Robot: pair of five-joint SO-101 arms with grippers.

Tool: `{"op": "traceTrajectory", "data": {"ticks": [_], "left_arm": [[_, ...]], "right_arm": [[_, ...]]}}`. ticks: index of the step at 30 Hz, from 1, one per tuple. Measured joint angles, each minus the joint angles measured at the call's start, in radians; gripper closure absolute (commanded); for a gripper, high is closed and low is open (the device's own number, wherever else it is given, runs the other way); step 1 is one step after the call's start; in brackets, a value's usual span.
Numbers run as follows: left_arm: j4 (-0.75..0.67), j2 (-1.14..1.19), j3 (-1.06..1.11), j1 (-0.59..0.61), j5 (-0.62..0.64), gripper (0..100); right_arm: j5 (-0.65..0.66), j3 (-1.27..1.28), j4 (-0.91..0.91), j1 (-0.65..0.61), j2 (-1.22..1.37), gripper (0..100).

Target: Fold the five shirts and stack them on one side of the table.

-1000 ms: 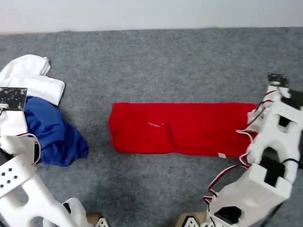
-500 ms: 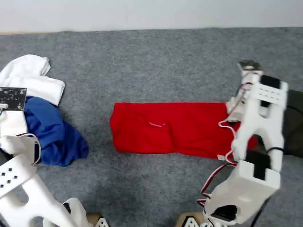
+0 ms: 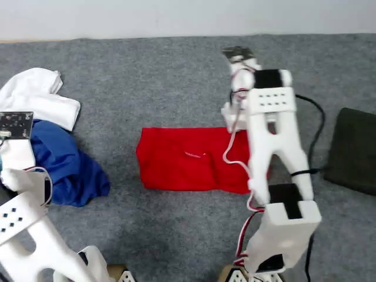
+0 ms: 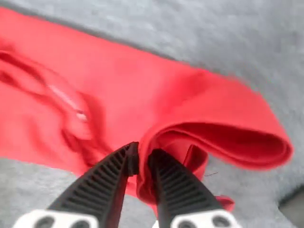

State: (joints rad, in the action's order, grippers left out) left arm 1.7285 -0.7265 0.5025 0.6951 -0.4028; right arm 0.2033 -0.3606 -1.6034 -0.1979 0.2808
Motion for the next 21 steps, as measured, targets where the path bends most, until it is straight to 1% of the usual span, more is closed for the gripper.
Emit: {"op": "traceTrajectory", "data": {"ticks": [6, 12, 16, 21], "left_arm": [[0.000, 0.000, 0.006, 0.000, 0.000, 100], [0.000, 0.000, 0.006, 0.000, 0.000, 100], [-0.015, 0.000, 0.006, 0.000, 0.029, 100], [-0.017, 0.000, 0.006, 0.000, 0.055, 100]], "right_arm": [[-0.020, -0.008, 0.029, -0.192, 0.029, 98.8], [-0.031, -0.008, 0.081, -0.318, 0.167, 98.8], [-0.031, -0.115, 0.107, -0.376, 0.279, 98.8], [-0.031, -0.331, 0.092, -0.430, 0.445, 98.8]]}}
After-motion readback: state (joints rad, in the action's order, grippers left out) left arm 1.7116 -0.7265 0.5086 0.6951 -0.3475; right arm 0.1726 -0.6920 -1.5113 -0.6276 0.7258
